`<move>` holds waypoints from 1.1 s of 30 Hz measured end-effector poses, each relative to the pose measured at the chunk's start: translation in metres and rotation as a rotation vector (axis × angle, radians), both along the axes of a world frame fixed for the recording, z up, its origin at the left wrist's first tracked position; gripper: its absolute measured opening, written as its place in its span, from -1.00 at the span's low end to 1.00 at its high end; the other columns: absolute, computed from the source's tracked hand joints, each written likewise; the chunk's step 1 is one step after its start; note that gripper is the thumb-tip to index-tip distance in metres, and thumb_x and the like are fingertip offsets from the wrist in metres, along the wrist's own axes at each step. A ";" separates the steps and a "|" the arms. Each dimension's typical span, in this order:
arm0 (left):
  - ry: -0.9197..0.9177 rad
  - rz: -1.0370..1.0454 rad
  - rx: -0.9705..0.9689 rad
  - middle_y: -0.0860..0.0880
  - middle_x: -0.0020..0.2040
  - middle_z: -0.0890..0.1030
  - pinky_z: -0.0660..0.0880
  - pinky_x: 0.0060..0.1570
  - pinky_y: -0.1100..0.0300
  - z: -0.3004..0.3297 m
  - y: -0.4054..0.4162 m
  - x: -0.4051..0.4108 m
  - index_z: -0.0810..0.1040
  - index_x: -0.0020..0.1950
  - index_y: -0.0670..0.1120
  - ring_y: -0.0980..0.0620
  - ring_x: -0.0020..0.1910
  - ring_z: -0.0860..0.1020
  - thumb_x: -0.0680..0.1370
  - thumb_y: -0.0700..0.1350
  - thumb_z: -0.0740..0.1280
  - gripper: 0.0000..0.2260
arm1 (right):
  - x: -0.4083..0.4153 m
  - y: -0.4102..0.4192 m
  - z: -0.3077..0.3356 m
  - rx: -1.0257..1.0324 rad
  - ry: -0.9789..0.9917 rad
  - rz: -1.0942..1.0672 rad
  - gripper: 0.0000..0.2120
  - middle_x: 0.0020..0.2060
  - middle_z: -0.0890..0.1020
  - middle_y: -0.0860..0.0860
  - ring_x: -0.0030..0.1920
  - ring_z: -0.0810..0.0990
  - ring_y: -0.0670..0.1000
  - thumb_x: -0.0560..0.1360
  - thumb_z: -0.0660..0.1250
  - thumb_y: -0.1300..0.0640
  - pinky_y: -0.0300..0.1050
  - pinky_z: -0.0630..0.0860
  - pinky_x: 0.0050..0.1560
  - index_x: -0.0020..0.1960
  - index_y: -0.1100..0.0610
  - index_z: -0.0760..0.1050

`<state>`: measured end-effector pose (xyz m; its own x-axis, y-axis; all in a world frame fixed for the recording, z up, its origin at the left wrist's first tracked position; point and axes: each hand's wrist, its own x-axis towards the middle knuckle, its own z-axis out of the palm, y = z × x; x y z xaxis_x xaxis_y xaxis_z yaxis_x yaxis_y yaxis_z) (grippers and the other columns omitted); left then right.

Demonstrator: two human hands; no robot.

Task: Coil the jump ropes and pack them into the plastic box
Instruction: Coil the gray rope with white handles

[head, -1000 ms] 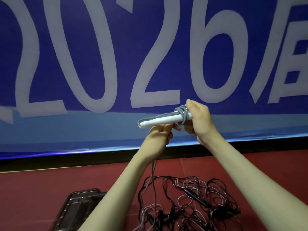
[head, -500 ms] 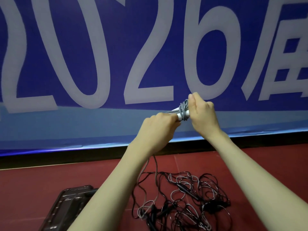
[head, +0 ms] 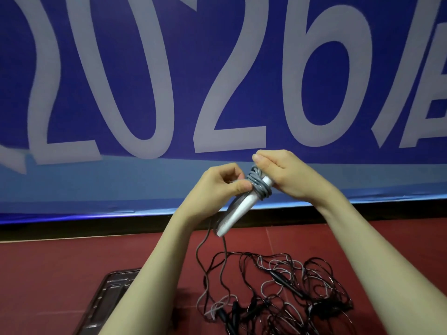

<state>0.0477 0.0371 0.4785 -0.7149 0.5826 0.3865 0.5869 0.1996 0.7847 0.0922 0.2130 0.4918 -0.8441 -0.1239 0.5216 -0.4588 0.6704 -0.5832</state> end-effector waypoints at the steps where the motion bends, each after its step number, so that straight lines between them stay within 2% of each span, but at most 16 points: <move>1: -0.038 -0.023 0.010 0.01 -0.35 0.53 0.36 -0.25 0.20 0.000 -0.002 -0.001 0.45 -0.26 -0.09 0.04 -0.33 0.43 0.53 -0.20 0.34 -0.82 | -0.001 -0.002 0.001 -0.026 -0.007 0.028 -0.60 -0.53 0.29 -0.16 -0.45 0.22 -0.14 0.67 0.13 0.10 -0.20 0.21 -0.40 -0.34 0.09 0.20; 4: -0.137 -0.079 0.069 -0.09 -0.33 0.52 0.36 -0.36 0.24 0.002 -0.006 -0.005 0.45 -0.25 -0.10 0.04 -0.40 0.42 0.59 -0.19 0.28 -0.79 | -0.002 -0.007 0.003 -0.174 -0.054 0.114 -0.64 -0.50 0.29 -0.12 -0.50 0.23 -0.14 0.67 0.11 0.14 -0.30 0.22 -0.47 -0.30 0.16 0.24; 7: -0.222 -0.107 0.141 -0.06 -0.38 0.49 0.33 -0.45 0.32 -0.001 -0.005 -0.010 0.53 -0.21 -0.16 0.12 -0.48 0.39 0.61 -0.05 0.21 -0.72 | -0.007 -0.008 0.003 -0.348 -0.061 0.148 -0.63 -0.47 0.29 0.07 -0.52 0.23 -0.08 0.68 0.09 0.13 -0.26 0.19 -0.55 -0.27 0.27 0.27; 8: -0.242 -0.114 0.167 -0.02 -0.40 0.50 0.33 -0.44 0.32 -0.001 -0.003 -0.012 0.57 -0.22 -0.13 0.13 -0.48 0.40 0.58 0.02 0.20 -0.69 | -0.009 -0.009 0.002 -0.400 -0.047 0.142 -0.61 -0.46 0.29 0.10 -0.52 0.23 -0.05 0.68 0.09 0.11 -0.26 0.17 -0.56 -0.27 0.29 0.28; 11: -0.266 -0.115 0.258 0.10 -0.47 0.48 0.29 -0.43 0.29 0.000 0.007 -0.024 0.61 -0.39 0.05 0.17 -0.50 0.38 0.48 0.10 0.22 -0.69 | -0.023 -0.009 -0.003 -0.546 -0.001 0.095 -0.58 -0.45 0.31 0.14 -0.51 0.25 -0.02 0.68 0.10 0.08 -0.29 0.17 -0.56 -0.24 0.34 0.32; 15: -0.332 -0.036 0.381 0.07 -0.51 0.39 0.22 -0.53 0.33 -0.004 0.027 -0.045 0.58 -0.44 0.02 0.16 -0.55 0.28 0.45 0.12 0.32 -0.69 | -0.046 -0.004 -0.014 -0.729 0.023 0.018 -0.61 -0.49 0.38 0.08 -0.56 0.31 -0.09 0.67 0.09 0.09 -0.32 0.20 -0.55 -0.15 0.38 0.40; 16: -0.368 -0.015 0.400 0.05 -0.50 0.34 0.17 -0.55 0.32 -0.008 0.032 -0.050 0.55 -0.45 0.02 0.14 -0.55 0.22 0.49 0.11 0.33 -0.67 | -0.052 -0.004 -0.019 -0.779 0.020 -0.005 -0.61 -0.48 0.37 0.06 -0.56 0.30 -0.09 0.67 0.09 0.09 -0.32 0.20 -0.55 -0.15 0.38 0.40; 18: -0.491 0.028 0.457 0.05 -0.52 0.30 0.12 -0.58 0.33 -0.022 0.044 -0.062 0.51 -0.46 0.03 0.13 -0.54 0.17 0.61 -0.06 0.24 -0.59 | -0.068 -0.004 -0.032 -0.861 0.014 -0.056 -0.65 -0.48 0.35 0.05 -0.56 0.30 -0.09 0.67 0.09 0.09 -0.33 0.19 -0.55 -0.16 0.31 0.39; 20: -0.631 0.050 0.525 0.05 -0.53 0.29 0.09 -0.61 0.36 -0.035 0.054 -0.075 0.49 -0.40 0.01 0.15 -0.58 0.17 0.60 -0.26 0.09 -0.58 | -0.084 -0.004 -0.048 -0.919 0.013 -0.097 -0.68 -0.46 0.36 0.06 -0.52 0.32 -0.04 0.67 0.10 0.10 -0.31 0.20 -0.55 -0.14 0.29 0.42; 22: -0.683 0.074 0.536 0.04 -0.52 0.30 0.06 -0.62 0.37 -0.044 0.060 -0.085 0.42 -0.29 -0.05 0.17 -0.60 0.18 0.55 -0.33 0.01 -0.66 | -0.099 -0.002 -0.061 -0.958 0.032 -0.127 -0.66 -0.45 0.36 0.08 -0.48 0.30 0.01 0.67 0.10 0.11 -0.28 0.22 -0.53 -0.14 0.32 0.42; 24: -0.679 0.076 0.472 0.03 -0.50 0.29 0.06 -0.61 0.35 -0.051 0.065 -0.096 0.38 -0.28 -0.06 0.15 -0.58 0.16 0.56 -0.30 0.01 -0.70 | -0.114 0.005 -0.072 -0.932 0.070 -0.180 -0.61 -0.42 0.34 0.12 -0.42 0.29 0.05 0.66 0.12 0.04 -0.17 0.26 -0.46 -0.21 0.31 0.34; 26: -0.630 0.073 0.328 0.02 -0.51 0.27 0.08 -0.58 0.33 -0.061 0.073 -0.106 0.37 -0.31 -0.07 0.12 -0.56 0.13 0.58 -0.23 0.05 -0.72 | -0.128 0.015 -0.082 -0.880 0.116 -0.261 -0.55 -0.37 0.36 0.17 -0.34 0.33 0.11 0.58 0.12 -0.09 0.07 0.32 -0.36 -0.23 0.29 0.28; 28: -0.582 0.069 0.213 0.02 -0.53 0.26 0.09 -0.56 0.31 -0.073 0.078 -0.110 0.43 -0.30 -0.11 0.11 -0.57 0.13 0.63 -0.16 0.09 -0.68 | -0.136 0.024 -0.091 -0.869 0.167 -0.358 -0.50 -0.37 0.35 0.21 -0.32 0.33 0.11 0.50 0.11 -0.18 0.22 0.35 -0.34 -0.24 0.28 0.25; 31: -0.466 0.070 0.062 0.06 -0.54 0.30 0.14 -0.53 0.28 -0.089 0.083 -0.110 0.52 -0.26 -0.14 0.12 -0.56 0.20 0.67 -0.04 0.10 -0.62 | -0.144 0.037 -0.099 -0.875 0.216 -0.505 -0.51 -0.40 0.28 0.13 -0.35 0.24 0.13 0.46 0.09 -0.22 0.22 0.29 -0.38 -0.28 0.23 0.21; 33: -0.264 0.108 -0.119 0.09 -0.52 0.36 0.21 -0.47 0.25 -0.094 0.086 -0.110 0.56 -0.24 -0.11 0.12 -0.52 0.27 0.66 0.01 0.13 -0.62 | -0.147 0.041 -0.104 -0.848 0.232 -0.580 -0.58 -0.44 0.25 0.06 -0.37 0.23 0.07 0.53 0.10 -0.15 0.15 0.26 -0.37 -0.35 0.12 0.17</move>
<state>-0.0619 0.1228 0.3842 -0.8418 0.5278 0.1130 0.3362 0.3489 0.8748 -0.0549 0.2540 0.3880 -0.5252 0.7485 0.4049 -0.3589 0.2366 -0.9029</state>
